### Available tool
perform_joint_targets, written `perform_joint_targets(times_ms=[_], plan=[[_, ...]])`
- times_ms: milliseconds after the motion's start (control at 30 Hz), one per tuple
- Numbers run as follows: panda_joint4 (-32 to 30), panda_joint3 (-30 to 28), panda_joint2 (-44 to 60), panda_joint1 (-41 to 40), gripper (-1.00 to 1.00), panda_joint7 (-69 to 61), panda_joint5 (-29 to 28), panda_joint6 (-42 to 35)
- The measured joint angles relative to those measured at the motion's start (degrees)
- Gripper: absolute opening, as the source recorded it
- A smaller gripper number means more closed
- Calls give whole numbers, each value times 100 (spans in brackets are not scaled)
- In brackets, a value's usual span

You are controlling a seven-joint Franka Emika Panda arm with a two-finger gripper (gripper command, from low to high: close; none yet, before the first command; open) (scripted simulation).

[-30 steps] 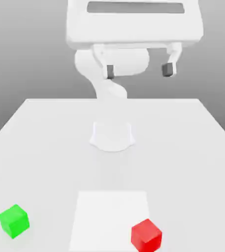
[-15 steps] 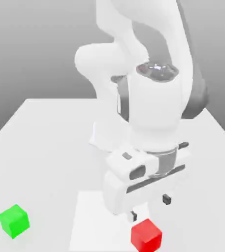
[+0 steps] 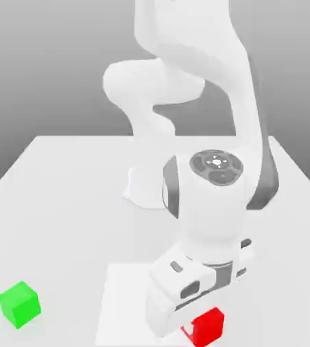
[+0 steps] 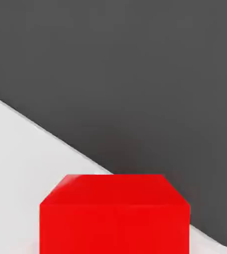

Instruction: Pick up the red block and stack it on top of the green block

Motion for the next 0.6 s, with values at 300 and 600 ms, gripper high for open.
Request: perform_joint_targets(times_ms=[300,600], plan=[[-133,-1201,-601,-1238,-100,20,290,-512],[30,-1524,149,-2230,100,-421,1096,-4]])
